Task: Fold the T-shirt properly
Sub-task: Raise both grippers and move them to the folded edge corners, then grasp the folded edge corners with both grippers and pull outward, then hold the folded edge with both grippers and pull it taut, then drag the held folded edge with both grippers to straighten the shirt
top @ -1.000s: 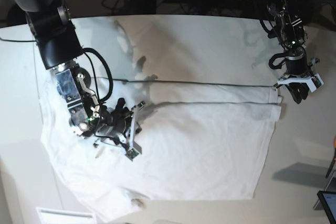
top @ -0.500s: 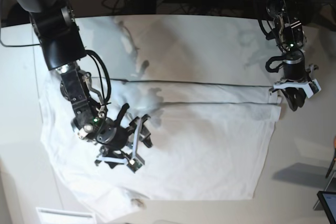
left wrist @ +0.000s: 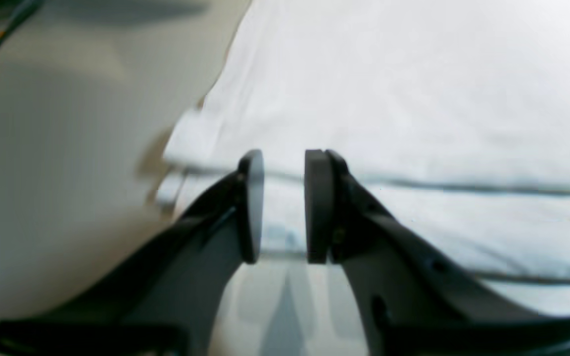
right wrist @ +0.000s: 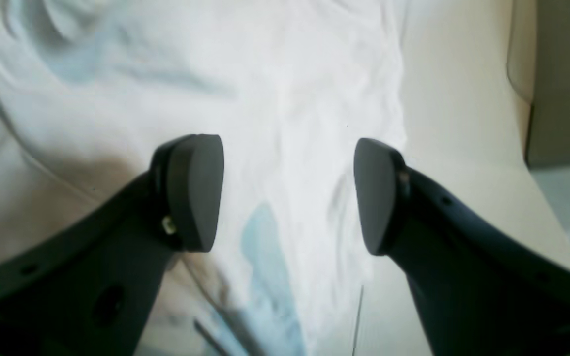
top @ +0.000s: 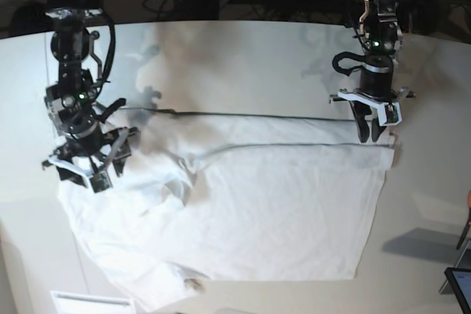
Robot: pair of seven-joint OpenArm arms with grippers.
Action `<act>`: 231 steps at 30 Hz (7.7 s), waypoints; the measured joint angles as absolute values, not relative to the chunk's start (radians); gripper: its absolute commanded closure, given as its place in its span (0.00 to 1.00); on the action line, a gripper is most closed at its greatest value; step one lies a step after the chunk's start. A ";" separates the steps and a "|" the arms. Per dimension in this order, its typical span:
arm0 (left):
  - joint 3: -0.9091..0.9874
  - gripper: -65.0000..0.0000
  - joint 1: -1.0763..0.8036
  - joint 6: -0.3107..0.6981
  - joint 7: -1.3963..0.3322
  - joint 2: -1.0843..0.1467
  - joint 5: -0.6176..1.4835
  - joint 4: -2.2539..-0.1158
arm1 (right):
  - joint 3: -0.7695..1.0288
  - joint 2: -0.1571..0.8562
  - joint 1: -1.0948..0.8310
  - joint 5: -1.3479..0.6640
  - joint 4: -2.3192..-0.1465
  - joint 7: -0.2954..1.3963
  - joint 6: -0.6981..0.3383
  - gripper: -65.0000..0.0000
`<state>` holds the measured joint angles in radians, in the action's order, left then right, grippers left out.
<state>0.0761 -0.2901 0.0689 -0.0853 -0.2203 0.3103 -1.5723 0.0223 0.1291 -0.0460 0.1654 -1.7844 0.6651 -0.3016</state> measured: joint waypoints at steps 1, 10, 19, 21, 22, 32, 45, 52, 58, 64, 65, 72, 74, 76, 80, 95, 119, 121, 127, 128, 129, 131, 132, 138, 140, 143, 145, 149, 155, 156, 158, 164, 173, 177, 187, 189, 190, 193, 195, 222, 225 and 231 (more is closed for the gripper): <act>0.073 0.78 -0.291 0.075 -0.085 -0.221 0.310 -1.571 | 0.038 0.127 -0.067 0.165 -1.801 0.670 -0.306 0.39; 0.151 0.78 -0.285 0.073 -0.082 -0.233 0.307 -1.517 | 0.177 0.086 -0.154 0.168 -1.854 0.776 -0.449 0.39; 0.216 0.78 -0.264 0.079 -0.078 -0.236 0.306 -1.512 | 0.350 0.029 -0.098 0.173 -1.827 0.833 -0.659 0.40; 0.221 0.78 -0.266 0.079 -0.079 -0.236 0.307 -1.512 | 0.348 0.019 -0.101 0.170 -1.823 0.833 -0.675 0.40; 0.221 0.78 -0.266 0.079 -0.079 -0.236 0.307 -1.512 | 0.343 0.015 -0.100 0.162 -1.822 0.832 -0.673 0.40; 0.213 0.78 -0.241 0.079 -0.078 -0.235 0.303 -1.489 | 0.344 0.017 -0.104 0.163 -1.822 0.855 -0.673 0.60; 0.170 0.77 -0.146 0.077 -0.081 -0.243 0.303 -1.372 | 0.343 0.017 -0.101 0.164 -1.735 0.850 -0.673 0.67; 0.134 0.78 -0.121 0.085 -0.030 -0.254 0.311 -1.237 | 0.343 0.017 -0.099 0.163 -1.734 0.848 -0.673 0.94; 0.141 0.78 -0.095 0.088 0.013 -0.257 0.311 -1.180 | 0.338 0.038 -0.083 0.159 -1.731 0.845 -0.675 0.94; 0.137 0.78 -0.097 0.102 0.050 -0.275 0.311 -1.155 | 0.336 0.060 -0.050 0.157 -1.687 0.837 -0.678 0.94; 0.137 0.78 -0.097 0.102 0.051 -0.276 0.311 -1.153 | 0.336 0.064 -0.046 0.156 -1.672 0.841 -0.682 0.94; 0.139 0.78 -0.101 0.102 0.053 -0.277 0.311 -1.154 | 0.335 0.091 -0.011 0.155 -1.613 0.838 -0.682 0.94; 0.138 0.78 -0.101 0.102 0.054 -0.281 0.311 -1.153 | 0.333 0.107 -0.008 0.149 -1.601 0.809 -0.682 0.94; 0.138 0.78 -0.103 0.105 0.054 -0.289 0.311 -1.153 | 0.332 0.116 -0.006 0.149 -1.583 0.789 -0.683 0.94; 0.138 0.78 -0.104 0.105 0.054 -0.292 0.311 -1.153 | 0.331 0.126 -0.003 0.149 -1.556 0.775 -0.683 0.94; 0.140 0.78 -0.127 0.079 -0.016 -0.291 0.310 -1.246 | 0.336 0.134 0.016 0.163 -1.663 0.779 -0.680 0.70; 0.145 0.78 -0.218 0.075 -0.013 -0.252 0.311 -1.475 | 0.410 0.111 0.020 0.319 -1.732 0.646 -0.622 0.73; 0.143 0.78 -0.228 0.080 -0.014 -0.227 0.311 -1.502 | 0.409 0.083 -0.023 0.313 -1.741 0.612 -0.672 0.86; 0.138 1.00 -0.216 0.075 -0.011 -0.205 0.305 -1.509 | 0.404 0.041 -0.045 0.310 -1.725 0.598 -0.688 0.97; 0.135 1.00 -0.210 0.073 -0.012 -0.205 0.303 -1.509 | 0.404 0.038 -0.043 0.310 -1.714 0.598 -0.684 0.97; 0.133 1.00 -0.204 0.073 -0.014 -0.202 0.303 -1.508 | 0.407 0.035 -0.043 0.311 -1.702 0.599 -0.685 0.98; 0.130 1.00 -0.197 0.080 -0.014 -0.201 0.303 -1.504 | 0.408 0.027 -0.053 0.314 -1.682 0.602 -0.692 0.98; 0.130 1.00 -0.197 0.079 -0.014 -0.202 0.303 -1.503 | 0.407 0.024 -0.054 0.312 -1.671 0.602 -0.699 0.98; 0.131 1.00 -0.201 0.077 -0.099 -0.202 0.305 -1.498 | 0.407 0.033 -0.001 0.307 -1.628 0.590 -0.688 0.98; 0.131 1.00 -0.203 0.078 -0.138 -0.202 0.308 -1.499 | 0.407 0.032 -0.002 0.311 -1.621 0.600 -0.689 0.98; 0.131 1.00 -0.208 0.076 -0.166 -0.202 0.311 -1.523 | 0.407 0.030 0.002 0.314 -1.620 0.600 -0.688 0.98; 0.133 1.00 -0.211 0.076 -0.198 -0.198 0.311 -1.564 | 0.407 0.030 0.014 0.313 -1.620 0.599 -0.688 0.98; 0.144 1.00 -0.202 0.077 -0.333 -0.163 0.311 -1.621 | 0.404 0.030 0.022 0.314 -1.620 0.599 -0.688 0.98; 0.144 1.00 -0.137 0.072 -0.492 -0.159 0.311 -1.642 | 0.368 0.030 0.033 0.312 -1.569 0.596 -0.689 0.98; 0.144 1.00 -0.122 0.072 -0.508 -0.159 0.311 -1.641 | 0.368 0.030 0.038 0.313 -1.557 0.596 -0.689 0.98; 0.144 1.00 -0.105 0.072 -0.543 -0.159 0.311 -1.630 | 0.369 0.033 0.048 0.314 -1.534 0.599 -0.688 0.98; 0.144 1.00 -0.091 0.072 -0.665 -0.159 0.304 -1.548 | 0.368 0.037 0.052 0.313 -1.489 0.595 -0.684 0.97; 0.148 1.00 -0.114 0.072 -0.745 -0.167 0.311 -1.582 | 0.371 0.056 0.015 0.305 -1.498 0.577 -0.680 0.97; 0.148 1.00 -0.132 0.073 -0.743 -0.173 0.315 -1.590 | 0.371 0.058 -0.012 0.291 -1.508 0.553 -0.672 0.97; 0.147 1.00 -0.134 0.081 -0.748 -0.207 0.323 -1.588 | 0.373 0.060 -0.062 0.276 -1.525 0.517 -0.664 0.97; 0.162 1.00 -0.134 0.084 -0.757 -0.206 0.323 -1.588 | 0.373 0.060 -0.094 0.271 -1.559 0.517 -0.666 0.97; 0.173 1.00 -0.134 0.085 -0.760 -0.205 0.323 -1.588 | 0.373 0.060 -0.111 0.268 -1.576 0.517 -0.669 0.97; 0.189 1.00 -0.141 0.087 -0.759 -0.208 0.327 -1.588 | 0.372 0.051 -0.157 0.268 -1.623 0.525 -0.672 0.97; 0.190 1.00 -0.146 0.087 -0.759 -0.213 0.325 -1.589 | 0.369 0.049 -0.183 0.269 -1.647 0.526 -0.673 0.97; 0.193 1.00 -0.382 0.076 -0.801 -0.233 0.306 -1.821 | 0.373 0.028 -0.386 0.272 -1.811 0.577 -0.662 0.97; 0.208 1.00 -0.386 0.079 -0.807 -0.229 0.311 -1.915 | 0.373 0.028 -0.385 0.272 -1.811 0.579 -0.662 0.97; 0.225 1.00 -0.319 0.076 -0.812 -0.229 0.310 -1.916 | 0.373 0.025 -0.376 0.277 -1.812 0.594 -0.665 0.97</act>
